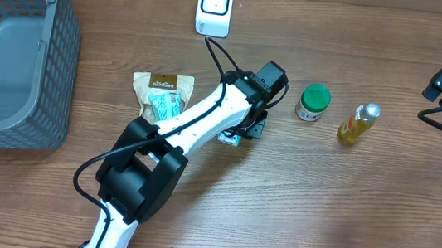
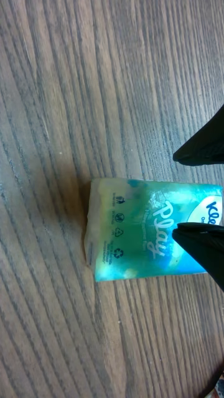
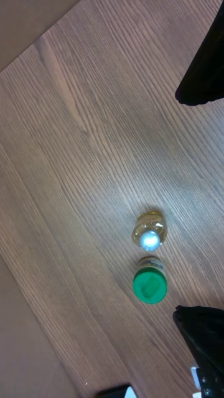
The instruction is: Scan the item barcode
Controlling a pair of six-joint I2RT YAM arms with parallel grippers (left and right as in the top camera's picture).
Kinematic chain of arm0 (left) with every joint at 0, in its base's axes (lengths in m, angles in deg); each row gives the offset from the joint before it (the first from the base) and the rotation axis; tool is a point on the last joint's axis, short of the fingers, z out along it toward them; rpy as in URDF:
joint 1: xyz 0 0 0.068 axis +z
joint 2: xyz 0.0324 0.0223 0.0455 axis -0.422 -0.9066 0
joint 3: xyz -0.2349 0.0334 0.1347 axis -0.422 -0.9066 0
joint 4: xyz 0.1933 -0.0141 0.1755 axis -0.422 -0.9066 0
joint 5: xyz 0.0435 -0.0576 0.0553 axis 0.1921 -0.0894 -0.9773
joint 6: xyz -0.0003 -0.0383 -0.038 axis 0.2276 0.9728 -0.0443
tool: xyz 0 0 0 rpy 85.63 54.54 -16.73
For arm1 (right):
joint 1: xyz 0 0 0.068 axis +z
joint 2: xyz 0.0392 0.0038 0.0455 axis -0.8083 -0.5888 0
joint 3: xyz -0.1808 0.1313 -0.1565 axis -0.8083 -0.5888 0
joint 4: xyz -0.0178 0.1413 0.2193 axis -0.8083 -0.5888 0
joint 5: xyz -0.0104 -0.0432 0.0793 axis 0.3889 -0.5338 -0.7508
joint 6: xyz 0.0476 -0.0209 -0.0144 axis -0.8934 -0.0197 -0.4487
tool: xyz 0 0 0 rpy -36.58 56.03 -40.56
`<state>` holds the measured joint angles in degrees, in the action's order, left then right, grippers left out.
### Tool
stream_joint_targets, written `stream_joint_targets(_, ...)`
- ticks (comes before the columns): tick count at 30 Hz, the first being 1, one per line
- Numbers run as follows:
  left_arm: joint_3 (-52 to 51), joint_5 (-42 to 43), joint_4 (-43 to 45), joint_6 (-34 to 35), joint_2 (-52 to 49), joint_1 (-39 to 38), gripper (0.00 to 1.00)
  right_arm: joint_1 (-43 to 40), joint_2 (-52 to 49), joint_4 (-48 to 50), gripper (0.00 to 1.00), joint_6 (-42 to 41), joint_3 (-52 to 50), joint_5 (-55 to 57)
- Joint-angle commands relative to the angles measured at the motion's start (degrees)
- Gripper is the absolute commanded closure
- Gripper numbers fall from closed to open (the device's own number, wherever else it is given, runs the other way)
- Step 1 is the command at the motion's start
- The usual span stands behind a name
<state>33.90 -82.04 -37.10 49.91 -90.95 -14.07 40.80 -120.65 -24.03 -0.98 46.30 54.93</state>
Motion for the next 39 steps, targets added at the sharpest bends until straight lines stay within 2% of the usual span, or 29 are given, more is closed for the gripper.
stream_joint_targets(1,-0.3,-1.9,0.2,-1.2,0.9,-0.5,0.7,-0.1,0.0,0.1,0.0,0.2,0.1,0.1)
stream_joint_targets(12,-0.3,-2.5,0.7,-1.2,0.9,-0.7,0.73,-0.1,0.0,0.1,0.0,0.2,0.1,0.1)
stream_joint_targets(39,-0.3,-5.3,0.9,-1.2,-4.4,-1.9,0.68,-0.1,0.0,0.1,0.0,0.2,0.1,0.1)
